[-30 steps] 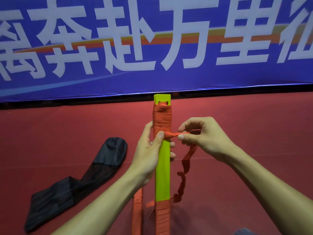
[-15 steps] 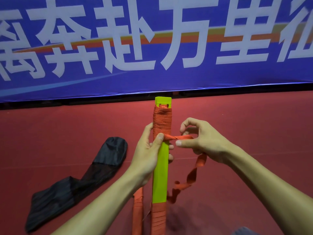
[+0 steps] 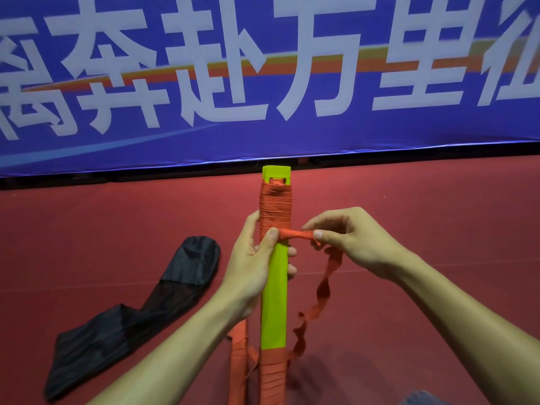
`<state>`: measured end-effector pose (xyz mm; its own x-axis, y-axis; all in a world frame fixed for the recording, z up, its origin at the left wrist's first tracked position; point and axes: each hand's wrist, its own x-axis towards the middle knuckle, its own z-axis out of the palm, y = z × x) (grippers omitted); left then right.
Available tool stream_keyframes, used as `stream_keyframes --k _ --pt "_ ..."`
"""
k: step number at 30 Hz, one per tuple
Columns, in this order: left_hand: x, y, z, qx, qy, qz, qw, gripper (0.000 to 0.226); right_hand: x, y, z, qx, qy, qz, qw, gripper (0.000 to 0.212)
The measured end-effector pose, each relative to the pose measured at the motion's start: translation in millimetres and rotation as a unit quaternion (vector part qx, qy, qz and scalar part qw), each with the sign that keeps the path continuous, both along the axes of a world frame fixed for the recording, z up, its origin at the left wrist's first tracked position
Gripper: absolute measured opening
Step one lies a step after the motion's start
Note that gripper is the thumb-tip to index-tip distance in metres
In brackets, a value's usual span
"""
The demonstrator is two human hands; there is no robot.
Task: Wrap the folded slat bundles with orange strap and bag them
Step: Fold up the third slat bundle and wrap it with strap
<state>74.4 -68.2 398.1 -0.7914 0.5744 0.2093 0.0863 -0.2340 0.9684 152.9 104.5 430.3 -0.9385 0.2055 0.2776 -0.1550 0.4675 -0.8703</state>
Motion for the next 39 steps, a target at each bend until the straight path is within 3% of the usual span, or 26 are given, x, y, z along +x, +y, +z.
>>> stream_keyframes --k 3,7,10,15,18,23,36,39 --pt "-1 0 -1 -0.003 0.003 0.005 1.000 0.022 -2 1 -1 -0.057 -0.025 -0.004 0.998 0.021" --pt "-1 1 -3 -0.005 0.006 0.000 1.000 0.023 -3 -1 1 -0.044 -0.043 0.013 0.998 0.035" --pt "1 3 -3 -0.008 0.015 -0.010 1.000 0.023 -4 -4 2 -0.068 -0.046 0.038 0.996 0.024" --pt "0 5 -4 -0.002 0.021 -0.007 1.000 0.025 -2 -8 1 0.023 -0.014 0.027 0.999 0.017" --pt "0 6 -6 -0.001 0.018 -0.003 1.000 0.027 -7 -10 -1 0.012 -0.006 0.002 1.000 0.026" --pt "3 6 -5 0.014 0.033 0.000 0.999 0.050 -6 -15 1 0.035 -0.030 -0.022 0.999 0.023" --pt "11 7 3 0.037 0.055 -0.014 0.998 0.065 -5 -28 1 -0.093 0.009 -0.030 0.995 0.008" --pt "9 5 3 -0.007 0.089 -0.018 0.996 0.083 -6 -32 0 -0.136 0.014 -0.052 0.989 0.013"
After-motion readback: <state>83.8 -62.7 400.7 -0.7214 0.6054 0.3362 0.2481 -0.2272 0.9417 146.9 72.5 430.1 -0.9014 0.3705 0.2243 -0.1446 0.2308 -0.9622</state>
